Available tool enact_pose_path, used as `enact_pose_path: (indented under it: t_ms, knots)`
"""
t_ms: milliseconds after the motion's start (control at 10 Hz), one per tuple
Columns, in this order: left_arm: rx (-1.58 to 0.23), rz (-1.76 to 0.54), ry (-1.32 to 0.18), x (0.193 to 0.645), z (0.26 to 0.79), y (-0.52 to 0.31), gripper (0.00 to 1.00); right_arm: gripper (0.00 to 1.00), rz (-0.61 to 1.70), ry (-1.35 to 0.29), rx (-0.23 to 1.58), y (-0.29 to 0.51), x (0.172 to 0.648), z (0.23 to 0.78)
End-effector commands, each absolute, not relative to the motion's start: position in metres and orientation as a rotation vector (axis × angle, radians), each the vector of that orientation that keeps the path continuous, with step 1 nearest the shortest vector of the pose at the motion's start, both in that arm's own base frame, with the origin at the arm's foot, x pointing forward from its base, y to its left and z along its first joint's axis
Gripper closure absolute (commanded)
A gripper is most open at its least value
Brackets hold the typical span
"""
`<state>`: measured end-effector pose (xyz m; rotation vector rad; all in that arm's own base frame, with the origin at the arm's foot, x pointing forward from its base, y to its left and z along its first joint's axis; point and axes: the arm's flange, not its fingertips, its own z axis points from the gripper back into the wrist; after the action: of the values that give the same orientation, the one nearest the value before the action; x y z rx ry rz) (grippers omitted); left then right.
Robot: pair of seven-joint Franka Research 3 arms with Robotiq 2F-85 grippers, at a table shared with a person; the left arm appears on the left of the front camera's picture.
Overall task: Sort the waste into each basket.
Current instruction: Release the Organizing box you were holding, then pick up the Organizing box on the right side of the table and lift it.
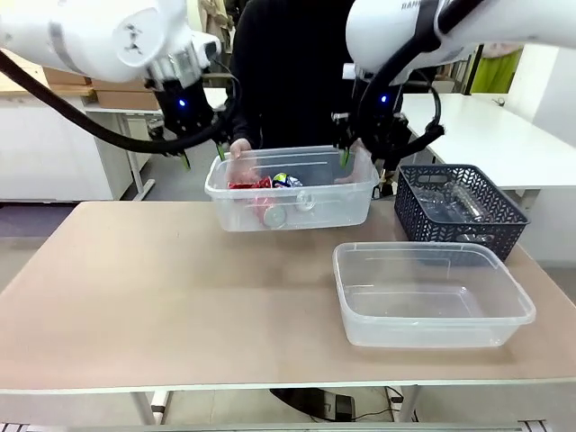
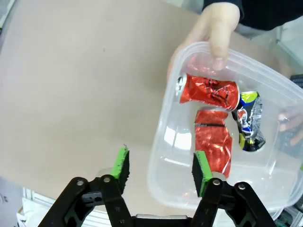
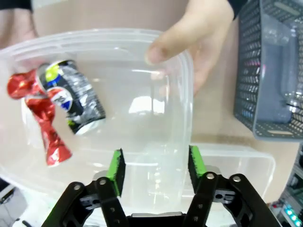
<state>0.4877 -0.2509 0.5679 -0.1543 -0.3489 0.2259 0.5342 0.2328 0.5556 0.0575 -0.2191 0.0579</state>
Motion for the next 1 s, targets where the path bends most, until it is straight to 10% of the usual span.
enact_pose_path:
  t_ms: [0,900]
  knots:
    - [-0.133,0.247,-0.429,0.464,0.565,-0.236,0.0,0.0,0.102,-0.288,0.141,0.208,0.506,0.558]
    - [-0.151,0.137,-0.434,0.454,0.568,-0.241,0.0,0.0,0.054,-0.304,0.117,0.21,0.494,0.572]
